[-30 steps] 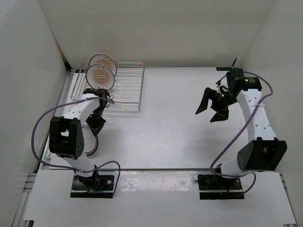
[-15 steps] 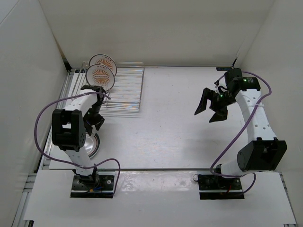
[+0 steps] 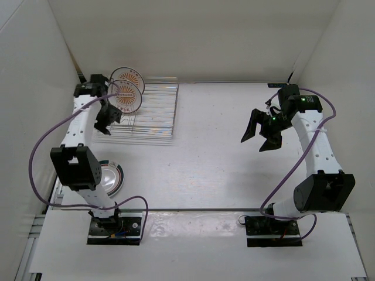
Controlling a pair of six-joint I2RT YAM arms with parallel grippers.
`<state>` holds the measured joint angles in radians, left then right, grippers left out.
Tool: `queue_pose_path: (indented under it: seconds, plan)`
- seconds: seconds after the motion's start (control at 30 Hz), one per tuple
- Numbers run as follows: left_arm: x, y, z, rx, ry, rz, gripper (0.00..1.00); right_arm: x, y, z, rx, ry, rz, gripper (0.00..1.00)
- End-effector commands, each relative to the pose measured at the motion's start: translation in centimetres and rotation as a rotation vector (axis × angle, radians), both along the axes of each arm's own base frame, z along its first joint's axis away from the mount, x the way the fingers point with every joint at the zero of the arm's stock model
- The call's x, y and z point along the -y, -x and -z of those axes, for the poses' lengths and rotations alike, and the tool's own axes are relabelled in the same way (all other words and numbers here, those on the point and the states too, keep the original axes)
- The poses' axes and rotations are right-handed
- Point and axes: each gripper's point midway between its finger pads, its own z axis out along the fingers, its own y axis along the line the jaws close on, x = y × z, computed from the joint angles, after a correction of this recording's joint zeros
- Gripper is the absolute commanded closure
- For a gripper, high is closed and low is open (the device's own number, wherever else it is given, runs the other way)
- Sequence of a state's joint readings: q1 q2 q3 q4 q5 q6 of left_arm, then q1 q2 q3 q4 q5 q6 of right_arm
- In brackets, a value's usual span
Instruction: Unload the plates from the dish rack
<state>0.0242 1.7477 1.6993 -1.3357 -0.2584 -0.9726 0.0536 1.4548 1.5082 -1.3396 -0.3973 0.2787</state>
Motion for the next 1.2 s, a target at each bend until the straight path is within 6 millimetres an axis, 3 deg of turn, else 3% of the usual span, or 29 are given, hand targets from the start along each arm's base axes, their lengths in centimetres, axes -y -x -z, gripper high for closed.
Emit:
queue_pose_path:
  seconds: [0.0, 0.03, 0.1, 0.13, 0.17, 0.2, 0.27, 0.3, 0.37, 0.4, 0.43, 0.63, 1.0, 1.17]
  plan:
    - [3.6, 2.3, -6.2, 0.151, 0.312, 0.032, 0.25, 0.2, 1.9, -0.9, -0.038, 0.010, -0.016, 0.10]
    - [3.2, -2.8, -8.6, 0.416, 0.335, 0.036, 0.22, 0.2, 1.9, -0.9, -0.039, 0.010, -0.019, 0.10]
    - [3.9, -4.7, -9.4, 0.530, 0.421, 0.040, 0.13, 0.2, 1.6, -0.9, -0.038, 0.006, -0.017, 0.10]
    - [3.5, -7.3, -10.9, 0.636, 0.443, 0.022, 0.10, 0.1, 1.7, -0.9, -0.042, 0.004, -0.018, 0.10]
    - [3.4, -8.4, -9.9, 0.610, 0.458, 0.010, 0.09, 0.0, 1.6, -0.8, -0.046, 0.002, -0.018, 0.10]
    - [3.4, -10.0, -14.4, 0.709, 0.461, 0.045, 0.07, 0.0, 1.6, -0.9, -0.040, 0.001, -0.018, 0.10]
    - [3.3, -12.0, -10.5, 0.561, 0.503, -0.005, 0.07, 0.0, 1.4, -0.8, -0.041, 0.001, -0.017, 0.10]
    - [3.3, -13.6, -14.7, 0.650, 0.512, 0.002, 0.07, 0.0, 1.4, -0.7, -0.051, 0.000, -0.011, 0.10]
    - [3.6, -15.8, -11.1, 0.555, 0.581, -0.058, 0.06, 0.1, 1.3, -0.8, -0.043, 0.001, -0.012, 0.10]
    - [3.9, -16.6, -11.6, 0.573, 0.611, -0.073, 0.06, 0.2, 1.3, -1.0, -0.036, 0.003, -0.012, 0.10]
    - [3.8, -18.1, -10.5, 0.585, 0.622, -0.083, 0.06, 0.2, 1.0, -0.9, -0.025, 0.006, -0.012, 0.10]
    - [2.8, -20.3, -5.8, 0.552, 0.585, -0.156, 0.04, 0.6, 1.4, -1.1, -0.018, 0.023, -0.003, 0.10]
    - [0.9, -24.2, -4.6, 0.633, 0.570, -0.185, 0.01, 0.9, 1.1, -1.6, 0.009, 0.039, 0.001, 0.10]
    - [0.7, -25.1, -2.6, 0.621, 0.571, -0.201, 0.01, 0.6, 0.9, -1.5, 0.005, 0.032, -0.005, 0.10]
